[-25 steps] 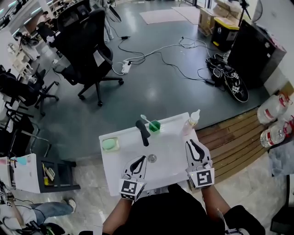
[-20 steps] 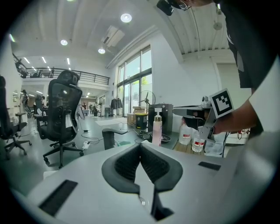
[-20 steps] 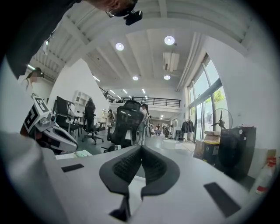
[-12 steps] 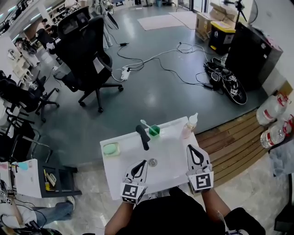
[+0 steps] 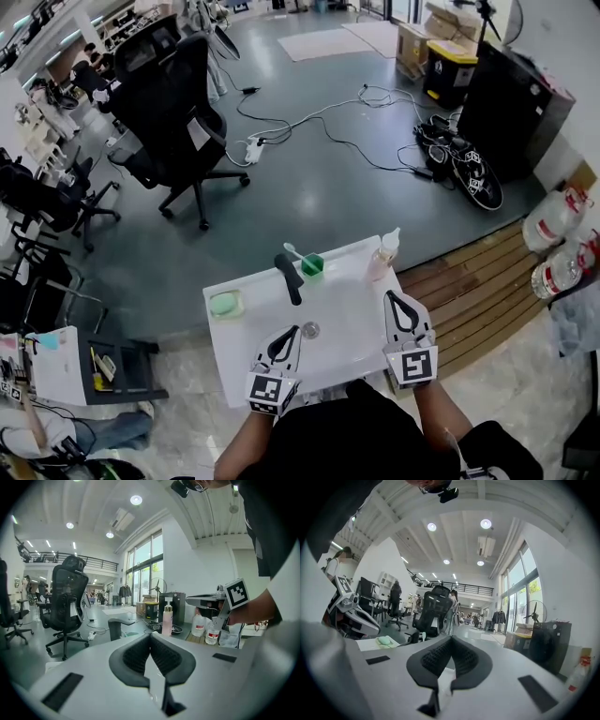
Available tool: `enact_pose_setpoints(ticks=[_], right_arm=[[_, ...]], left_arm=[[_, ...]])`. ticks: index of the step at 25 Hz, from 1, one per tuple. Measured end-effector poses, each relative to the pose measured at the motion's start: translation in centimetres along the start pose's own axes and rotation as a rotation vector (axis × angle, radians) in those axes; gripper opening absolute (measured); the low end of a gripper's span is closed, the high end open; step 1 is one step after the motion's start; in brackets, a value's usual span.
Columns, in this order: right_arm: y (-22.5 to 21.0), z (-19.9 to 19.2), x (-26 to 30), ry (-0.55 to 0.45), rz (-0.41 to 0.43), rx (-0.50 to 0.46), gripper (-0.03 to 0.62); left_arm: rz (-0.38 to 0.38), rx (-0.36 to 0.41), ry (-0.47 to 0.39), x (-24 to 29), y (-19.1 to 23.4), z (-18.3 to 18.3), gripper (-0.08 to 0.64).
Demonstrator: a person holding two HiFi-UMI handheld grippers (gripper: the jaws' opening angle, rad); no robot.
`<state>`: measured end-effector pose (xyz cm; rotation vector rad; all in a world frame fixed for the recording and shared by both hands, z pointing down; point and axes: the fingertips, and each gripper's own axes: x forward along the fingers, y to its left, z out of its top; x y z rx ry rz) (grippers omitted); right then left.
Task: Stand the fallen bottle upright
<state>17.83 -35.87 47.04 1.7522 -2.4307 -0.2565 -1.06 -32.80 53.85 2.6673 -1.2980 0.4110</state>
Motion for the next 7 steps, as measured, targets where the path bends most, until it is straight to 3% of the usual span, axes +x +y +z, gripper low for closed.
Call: enact_pose_setpoints(ticks=[7], right_arm=[[-0.51,0.09,-0.08,-0.005,0.006,-0.001,0.011]], left_arm=[[0.007,-0.013,-0.01,0.4,-0.46,0.55,0.017]])
